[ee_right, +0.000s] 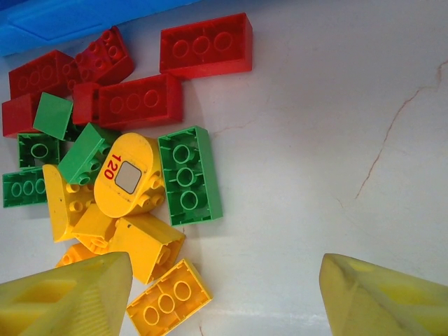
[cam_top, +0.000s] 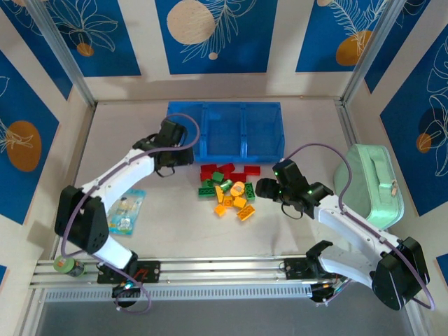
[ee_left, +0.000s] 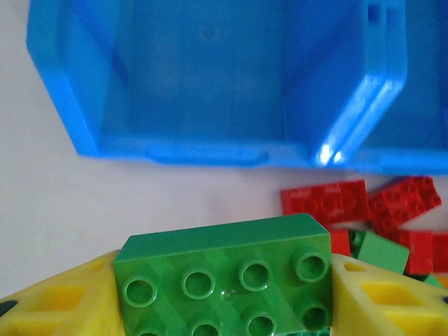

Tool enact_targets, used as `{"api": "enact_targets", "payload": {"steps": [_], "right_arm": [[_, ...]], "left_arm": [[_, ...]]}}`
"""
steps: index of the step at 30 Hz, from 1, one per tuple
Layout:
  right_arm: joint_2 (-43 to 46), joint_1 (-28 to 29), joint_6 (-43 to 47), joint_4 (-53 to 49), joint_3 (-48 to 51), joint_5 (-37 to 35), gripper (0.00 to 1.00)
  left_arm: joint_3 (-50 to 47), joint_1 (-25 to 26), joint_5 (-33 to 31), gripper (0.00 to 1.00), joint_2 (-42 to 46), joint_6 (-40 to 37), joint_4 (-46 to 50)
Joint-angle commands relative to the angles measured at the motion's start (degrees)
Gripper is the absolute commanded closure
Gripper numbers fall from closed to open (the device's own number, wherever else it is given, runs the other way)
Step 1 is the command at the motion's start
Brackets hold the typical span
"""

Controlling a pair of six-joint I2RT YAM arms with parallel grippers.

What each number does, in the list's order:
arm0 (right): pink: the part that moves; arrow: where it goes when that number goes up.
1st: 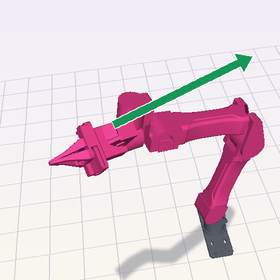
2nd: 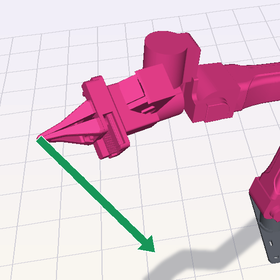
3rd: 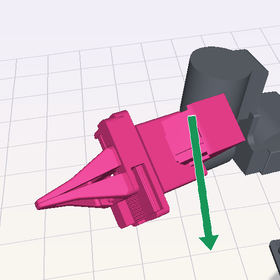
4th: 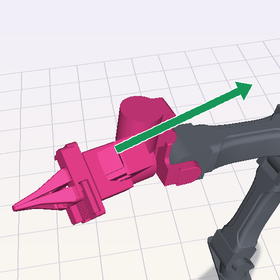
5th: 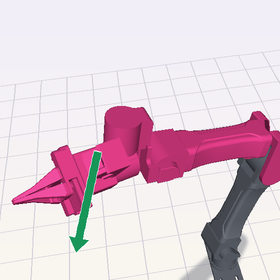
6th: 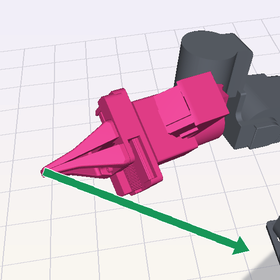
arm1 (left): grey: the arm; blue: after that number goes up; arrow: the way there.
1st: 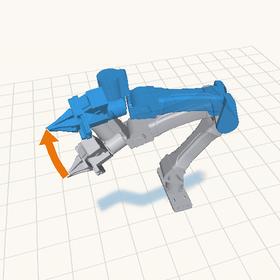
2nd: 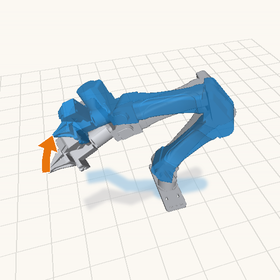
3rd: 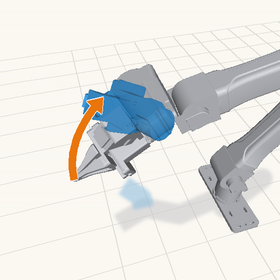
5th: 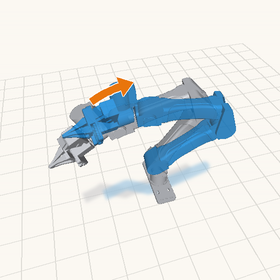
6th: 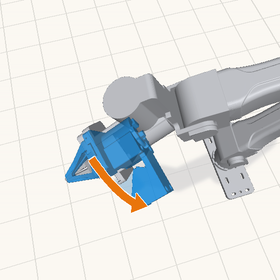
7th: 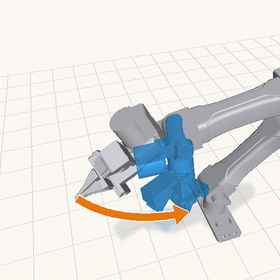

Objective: Sort the legos into containers by color
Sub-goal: Place the lego in the container.

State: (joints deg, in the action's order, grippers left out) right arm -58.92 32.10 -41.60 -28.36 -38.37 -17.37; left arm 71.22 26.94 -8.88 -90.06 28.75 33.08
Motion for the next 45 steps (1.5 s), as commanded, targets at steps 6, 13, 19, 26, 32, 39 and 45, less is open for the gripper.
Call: {"api": "enact_targets", "payload": {"steps": [6, 13, 19, 26, 32, 39, 45], "right_arm": [[0.38, -0.59, 0.45, -1.55, -1.00, 1.41, 0.28], [-0.71, -1.84, 0.97, -1.16, -1.75, 2.37, 0.28], [-1.64, -2.04, 1.26, -1.88, -3.20, 2.69, 0.28], [-0.94, -1.95, 0.23, -1.88, -2.08, 3.05, 0.28], [-1.20, -2.04, 0.30, -1.88, -1.98, 2.86, 0.28], [-1.29, -2.04, 0.47, -2.31, -2.57, 2.96, 0.28], [-1.11, -2.08, 0.30, -2.58, -2.71, 2.61, 0.28]], "left_arm": [[12.38, -2.90, 3.79, 0.50, -9.06, -3.89, 2.42], [23.47, 0.92, 6.10, 0.51, -15.36, -5.79, 2.60], [41.65, 4.90, 5.41, 0.50, -27.02, -9.14, 10.27], [50.84, 5.40, 6.46, 0.51, -34.91, -8.36, 12.41], [57.85, 5.60, 6.34, 0.49, -40.02, -9.31, 15.31], [63.90, 5.71, 5.92, 0.16, -42.57, -9.68, 17.03], [62.09, 7.32, 4.48, 0.10, -37.17, -11.14, 18.11]]}}
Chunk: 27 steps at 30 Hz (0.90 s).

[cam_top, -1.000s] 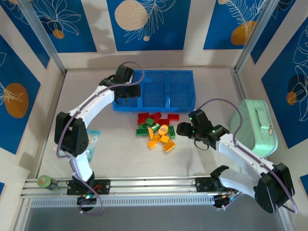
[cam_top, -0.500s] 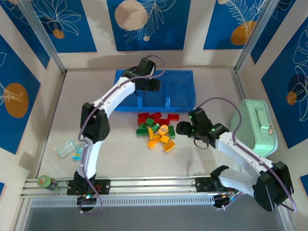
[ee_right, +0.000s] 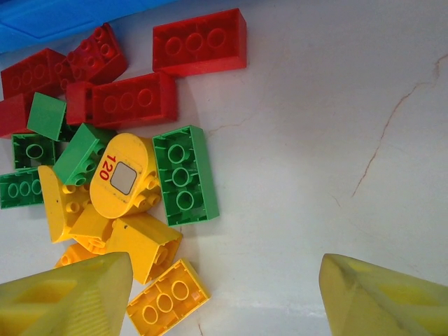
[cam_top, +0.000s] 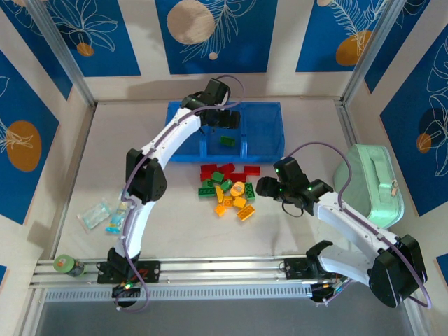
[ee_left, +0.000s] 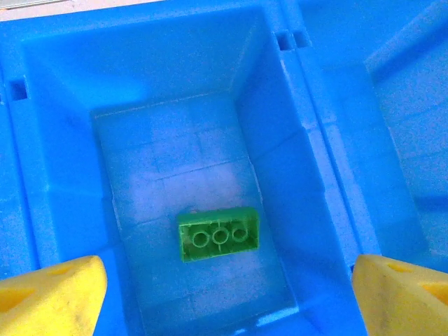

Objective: Sort the legos into containers by color
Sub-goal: Place the lego in the container, then pick up the lego from the center of the table.

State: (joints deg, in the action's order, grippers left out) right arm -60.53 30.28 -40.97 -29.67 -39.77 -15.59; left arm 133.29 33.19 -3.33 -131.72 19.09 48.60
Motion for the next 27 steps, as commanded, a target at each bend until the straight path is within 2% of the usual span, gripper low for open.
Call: {"api": "enact_targets", "payload": {"steps": [1, 4, 9, 14, 18, 22, 27], "right_arm": [[0.42, -0.25, -0.34, -1.19, -1.35, 0.90, 0.28], [0.11, -0.22, -0.15, -1.03, -1.31, 0.89, 0.28], [-1.02, -0.49, 0.53, -0.92, -1.45, 0.88, 0.28], [-2.69, -0.84, 0.96, 0.55, -1.49, 1.78, 0.28], [-4.79, -0.60, 0.73, 1.55, -2.14, 2.85, 0.28], [-5.30, 0.03, 0.37, 1.85, -2.12, 2.60, 0.28], [-4.87, 0.21, -0.07, 2.07, -0.77, 2.17, 0.28]], "left_arm": [[-1.73, 1.61, -1.59, 0.10, 6.09, -1.80, 2.31], [-13.73, 3.33, -2.04, 0.12, 13.75, -1.91, -2.47], [-38.86, 3.98, -0.16, 0.17, 27.04, 2.36, -12.89], [-55.22, 3.99, 0.08, 0.18, 33.27, 6.48, -19.11], [-60.30, 3.96, 0.61, 0.17, 32.22, 8.50, -21.83], [-61.35, 3.81, -0.26, 0.18, 30.12, 9.82, -22.97], [-61.22, 3.07, -0.52, 0.26, 27.46, 11.00, -23.46]]}}
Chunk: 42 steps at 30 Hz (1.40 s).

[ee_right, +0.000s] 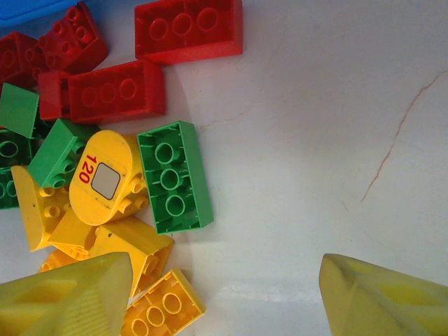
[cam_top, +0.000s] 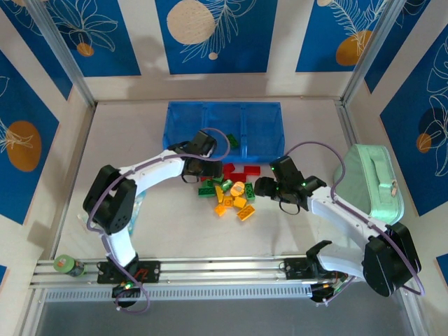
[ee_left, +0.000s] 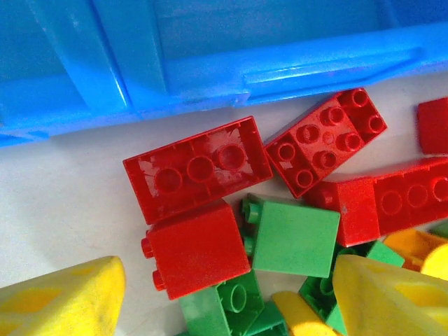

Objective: Sort the legos into containers by color
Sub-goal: Pick up the lego from the center of the table.

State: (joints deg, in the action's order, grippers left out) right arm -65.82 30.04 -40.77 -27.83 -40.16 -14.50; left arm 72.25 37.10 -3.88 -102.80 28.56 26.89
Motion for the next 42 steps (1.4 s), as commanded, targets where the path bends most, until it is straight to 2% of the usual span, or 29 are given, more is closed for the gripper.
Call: {"api": "enact_targets", "payload": {"steps": [1, 11, 25, 37, 42], "right_arm": [[0.52, 0.45, -0.36, 0.30, -0.14, 1.06, 0.28], [0.26, 0.36, -0.36, 0.96, 0.44, 1.03, 0.28], [0.66, 0.41, -0.71, 0.63, 0.48, 0.82, 0.29], [0.10, 0.52, -1.06, 1.63, 0.84, 0.97, 0.29], [-0.11, 0.63, -1.06, 1.63, 0.62, 0.86, 0.29]], "left_arm": [[-0.16, -0.98, -0.14, 0.28, -1.80, 1.70, -1.69], [-0.81, -2.43, -0.09, 0.36, -4.05, 2.72, -2.11], [-1.64, -3.03, -0.34, 0.40, -6.65, 2.79, -1.89], [-5.33, -2.94, -1.70, 0.61, -1.96, 3.44, -1.32], [-5.20, -2.94, -1.92, 0.64, 1.00, 3.09, -0.14]]}}
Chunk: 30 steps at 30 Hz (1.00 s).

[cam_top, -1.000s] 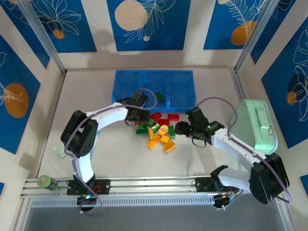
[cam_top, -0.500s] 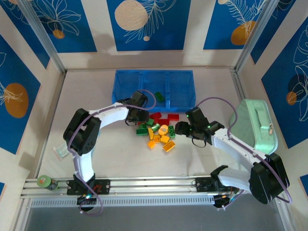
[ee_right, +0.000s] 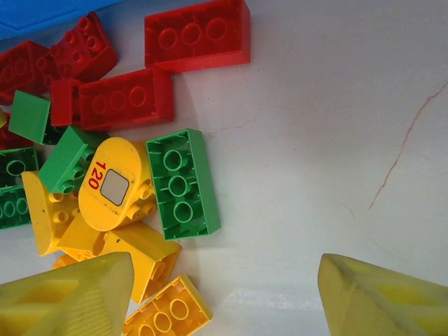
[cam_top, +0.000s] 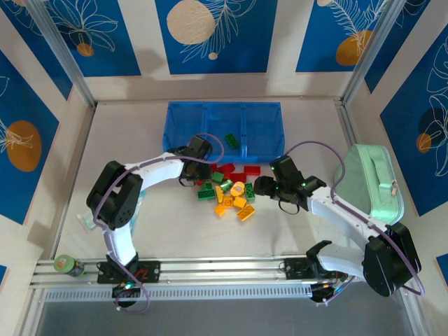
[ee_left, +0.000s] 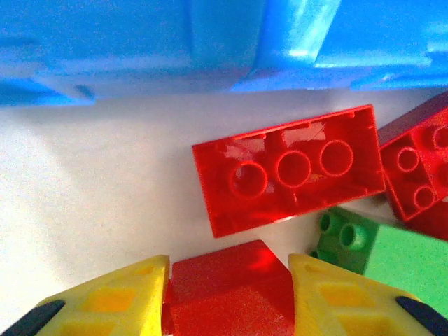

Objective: Sort the legos into containers by color
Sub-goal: Pick up the lego from the center of the table.

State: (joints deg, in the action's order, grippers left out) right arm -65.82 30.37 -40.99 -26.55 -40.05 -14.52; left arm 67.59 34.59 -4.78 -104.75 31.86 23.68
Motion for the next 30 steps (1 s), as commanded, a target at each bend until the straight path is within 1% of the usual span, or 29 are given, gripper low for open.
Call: {"api": "enact_targets", "payload": {"steps": [1, 7, 14, 19, 22, 26, 30], "right_arm": [[-0.09, 0.30, -0.84, 0.22, 0.50, 0.81, 0.30], [-0.08, 0.21, -0.49, -0.12, -0.11, 0.37, 0.30], [-0.19, -0.11, -0.30, -1.63, -1.32, -0.74, 0.30], [2.35, -1.46, -5.09, -7.65, -1.67, -8.58, 0.29], [4.46, -3.87, -6.96, -9.99, -0.07, -9.51, 0.29], [7.11, -6.32, -5.98, -9.66, 2.52, -5.99, 0.29], [9.35, -6.46, -4.94, -7.81, 4.37, -3.05, 0.29]], "left_arm": [[-0.56, -0.40, -1.07, 0.64, 3.49, -0.26, 3.33], [-0.07, -0.40, -1.79, 0.64, 7.29, -0.65, 4.57], [1.66, 0.57, -0.43, 0.64, 9.65, -1.11, 4.89], [4.38, 2.53, 3.01, 0.64, 11.13, -1.18, 0.53], [8.73, 3.36, 4.83, 0.64, 9.29, -1.43, -1.35], [15.81, 4.69, 7.48, 0.64, 4.49, -2.17, -5.18], [22.76, 5.13, 11.72, 0.64, -1.78, -1.82, -11.04]]}}
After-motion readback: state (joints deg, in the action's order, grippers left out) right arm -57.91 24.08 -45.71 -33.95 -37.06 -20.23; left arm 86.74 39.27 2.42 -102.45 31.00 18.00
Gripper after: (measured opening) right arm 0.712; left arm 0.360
